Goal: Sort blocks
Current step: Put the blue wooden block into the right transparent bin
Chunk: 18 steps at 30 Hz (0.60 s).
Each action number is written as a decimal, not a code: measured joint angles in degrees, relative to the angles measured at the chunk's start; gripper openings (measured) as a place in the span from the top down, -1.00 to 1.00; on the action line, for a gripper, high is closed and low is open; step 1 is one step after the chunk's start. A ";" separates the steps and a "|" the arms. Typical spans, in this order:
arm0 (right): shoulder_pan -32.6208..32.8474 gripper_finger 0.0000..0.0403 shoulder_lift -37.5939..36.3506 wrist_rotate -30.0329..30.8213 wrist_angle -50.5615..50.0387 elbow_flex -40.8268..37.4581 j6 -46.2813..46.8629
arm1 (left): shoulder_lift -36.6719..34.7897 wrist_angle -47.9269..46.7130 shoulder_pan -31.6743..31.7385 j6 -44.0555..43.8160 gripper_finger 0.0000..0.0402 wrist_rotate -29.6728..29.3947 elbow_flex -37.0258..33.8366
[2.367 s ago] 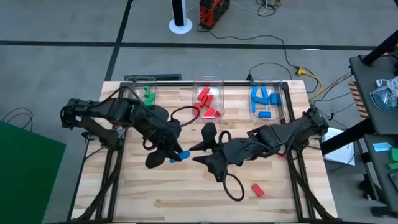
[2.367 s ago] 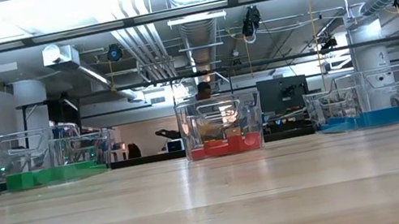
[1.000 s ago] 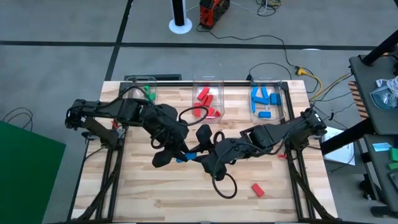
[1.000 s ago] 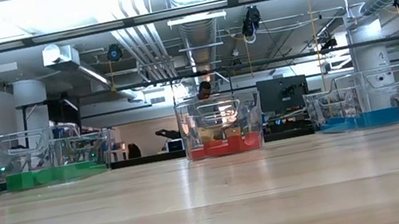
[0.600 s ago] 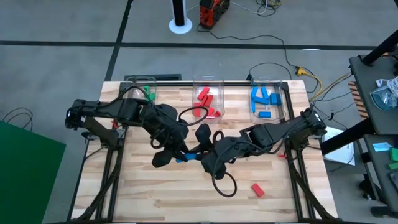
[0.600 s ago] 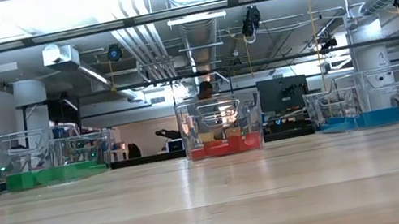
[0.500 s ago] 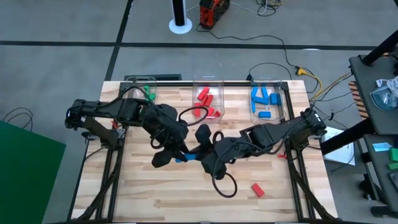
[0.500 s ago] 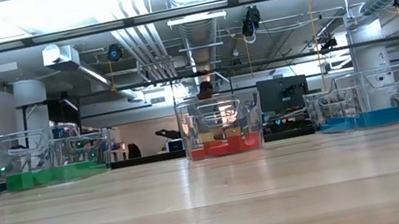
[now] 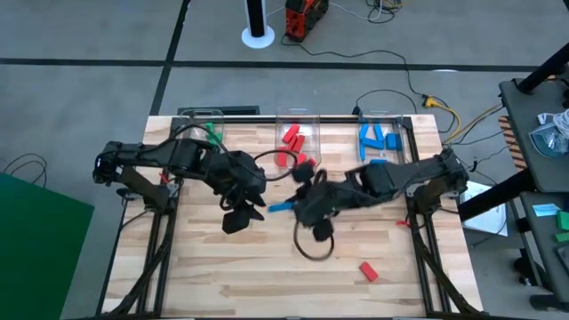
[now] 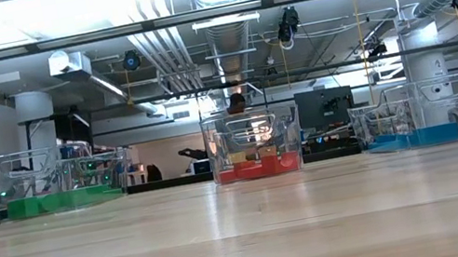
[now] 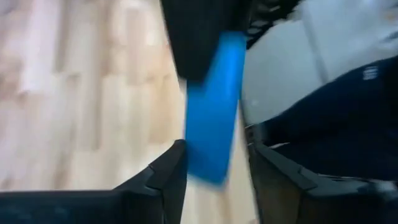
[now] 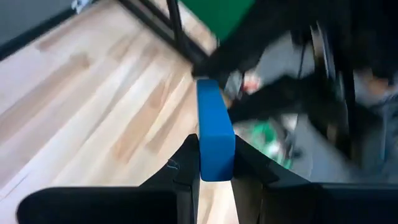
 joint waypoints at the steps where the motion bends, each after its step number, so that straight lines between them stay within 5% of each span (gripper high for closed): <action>1: -0.69 0.74 -0.37 -0.04 -2.38 0.05 2.08 | 0.00 -1.62 0.05 -0.02 0.25 -1.55 0.00; 12: -18.72 0.74 -1.37 0.42 -41.76 -0.60 33.11 | 0.00 -12.46 0.79 -3.26 0.17 -19.61 0.00; 18: -33.68 0.74 -3.94 -2.24 -43.09 -6.84 43.95 | -0.02 -14.31 0.79 -3.51 0.17 -24.82 0.00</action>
